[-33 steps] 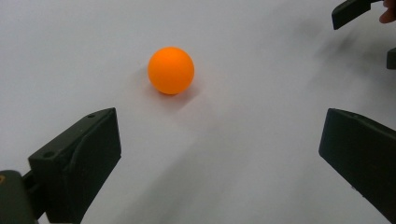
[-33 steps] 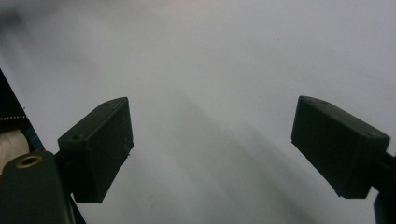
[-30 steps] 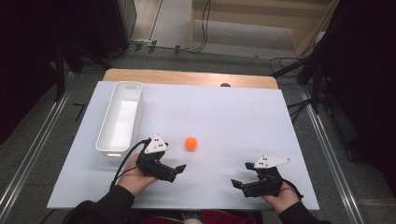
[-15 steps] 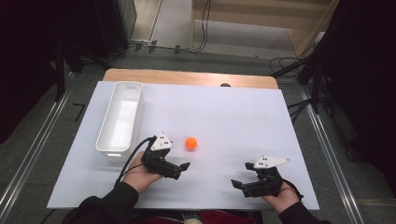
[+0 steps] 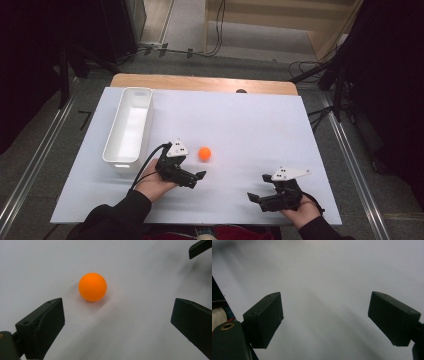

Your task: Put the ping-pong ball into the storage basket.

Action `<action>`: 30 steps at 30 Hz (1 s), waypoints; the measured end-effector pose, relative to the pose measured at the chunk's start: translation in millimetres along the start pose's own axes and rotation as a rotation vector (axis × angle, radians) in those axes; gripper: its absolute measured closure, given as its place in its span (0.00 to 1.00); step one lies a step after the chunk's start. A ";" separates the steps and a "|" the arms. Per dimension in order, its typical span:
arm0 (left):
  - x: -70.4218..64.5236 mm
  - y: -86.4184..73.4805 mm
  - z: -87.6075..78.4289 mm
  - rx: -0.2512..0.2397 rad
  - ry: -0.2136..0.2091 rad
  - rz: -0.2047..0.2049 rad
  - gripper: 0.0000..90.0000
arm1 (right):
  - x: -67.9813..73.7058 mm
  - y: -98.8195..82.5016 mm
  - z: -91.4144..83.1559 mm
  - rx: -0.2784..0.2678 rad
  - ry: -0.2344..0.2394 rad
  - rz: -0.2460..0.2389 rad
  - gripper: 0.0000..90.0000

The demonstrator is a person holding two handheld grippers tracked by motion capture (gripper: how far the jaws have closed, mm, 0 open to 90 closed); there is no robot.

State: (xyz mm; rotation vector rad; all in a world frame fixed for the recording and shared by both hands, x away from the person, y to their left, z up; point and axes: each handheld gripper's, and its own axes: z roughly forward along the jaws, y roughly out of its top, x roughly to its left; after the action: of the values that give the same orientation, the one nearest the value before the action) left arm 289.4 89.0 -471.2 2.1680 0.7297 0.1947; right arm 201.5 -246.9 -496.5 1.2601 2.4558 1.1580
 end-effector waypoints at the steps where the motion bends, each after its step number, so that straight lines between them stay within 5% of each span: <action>1: -1.0 1.0 1.2 0.007 -0.001 0.005 0.00 | -0.1 -0.1 0.2 0.000 0.000 0.001 0.13; 30: 7.5 17.6 19.8 0.012 0.020 -0.015 0.01 | -0.3 -0.5 0.5 0.002 -0.001 -0.002 0.13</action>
State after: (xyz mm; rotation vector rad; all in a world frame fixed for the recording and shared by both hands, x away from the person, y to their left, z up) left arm 310.5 71.4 -471.6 2.1740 0.7594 0.2048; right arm 201.6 -247.1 -497.3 1.2577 2.4580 1.1536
